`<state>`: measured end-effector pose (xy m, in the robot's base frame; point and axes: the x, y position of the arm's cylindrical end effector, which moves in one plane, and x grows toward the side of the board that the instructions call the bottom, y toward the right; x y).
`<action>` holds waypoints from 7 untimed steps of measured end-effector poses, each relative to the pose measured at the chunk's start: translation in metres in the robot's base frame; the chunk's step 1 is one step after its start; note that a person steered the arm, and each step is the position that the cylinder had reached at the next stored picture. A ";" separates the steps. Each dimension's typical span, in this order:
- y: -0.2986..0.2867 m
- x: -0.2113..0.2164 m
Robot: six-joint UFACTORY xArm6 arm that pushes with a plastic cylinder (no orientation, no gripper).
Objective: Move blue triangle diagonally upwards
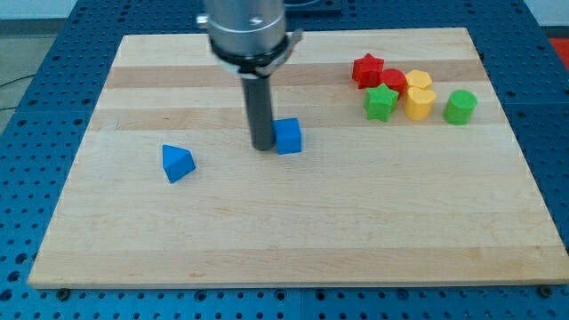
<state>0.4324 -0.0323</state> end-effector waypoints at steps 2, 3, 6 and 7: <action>0.014 0.000; 0.046 0.010; 0.126 -0.062; 0.072 0.005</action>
<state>0.4376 0.0396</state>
